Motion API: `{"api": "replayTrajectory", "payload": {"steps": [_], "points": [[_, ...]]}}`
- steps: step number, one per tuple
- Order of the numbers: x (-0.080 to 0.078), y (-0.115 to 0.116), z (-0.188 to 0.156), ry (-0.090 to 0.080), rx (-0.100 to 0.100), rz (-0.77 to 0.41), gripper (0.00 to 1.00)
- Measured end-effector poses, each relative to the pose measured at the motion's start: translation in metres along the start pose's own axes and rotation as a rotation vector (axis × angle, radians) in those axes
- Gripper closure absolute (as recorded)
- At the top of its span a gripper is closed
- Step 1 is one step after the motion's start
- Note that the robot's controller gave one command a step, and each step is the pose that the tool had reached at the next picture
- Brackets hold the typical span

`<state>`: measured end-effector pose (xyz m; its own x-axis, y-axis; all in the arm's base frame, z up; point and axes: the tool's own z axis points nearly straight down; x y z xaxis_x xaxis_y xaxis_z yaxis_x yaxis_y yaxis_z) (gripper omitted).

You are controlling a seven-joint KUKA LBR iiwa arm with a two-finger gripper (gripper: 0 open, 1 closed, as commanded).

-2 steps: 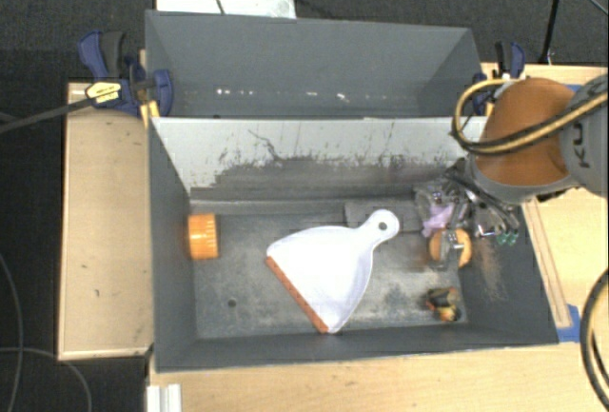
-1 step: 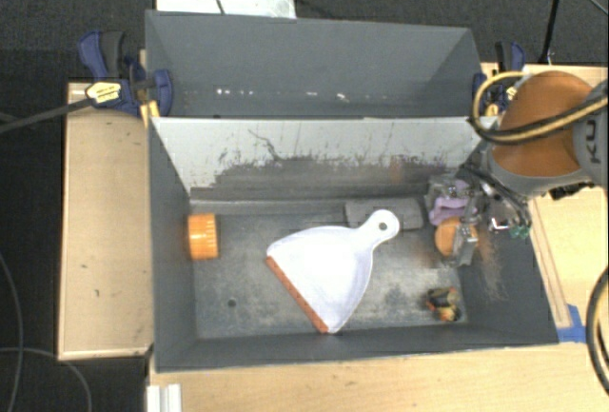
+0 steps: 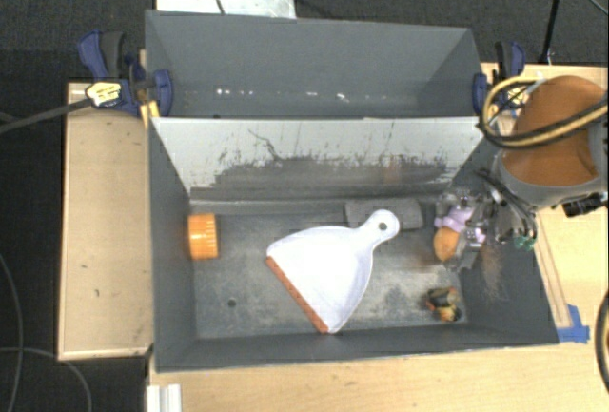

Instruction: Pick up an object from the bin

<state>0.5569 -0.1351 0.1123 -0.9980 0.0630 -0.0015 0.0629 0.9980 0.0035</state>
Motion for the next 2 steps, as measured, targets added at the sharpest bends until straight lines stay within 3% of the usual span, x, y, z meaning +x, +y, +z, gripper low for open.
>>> {"api": "replayTrajectory", "payload": {"steps": [1, 2], "points": [[0.0, 0.0, 0.0, 0.0, 0.0, 0.0, 1.0], [0.001, -0.003, -0.052, 0.004, 0.002, -0.008, 1.0]]}}
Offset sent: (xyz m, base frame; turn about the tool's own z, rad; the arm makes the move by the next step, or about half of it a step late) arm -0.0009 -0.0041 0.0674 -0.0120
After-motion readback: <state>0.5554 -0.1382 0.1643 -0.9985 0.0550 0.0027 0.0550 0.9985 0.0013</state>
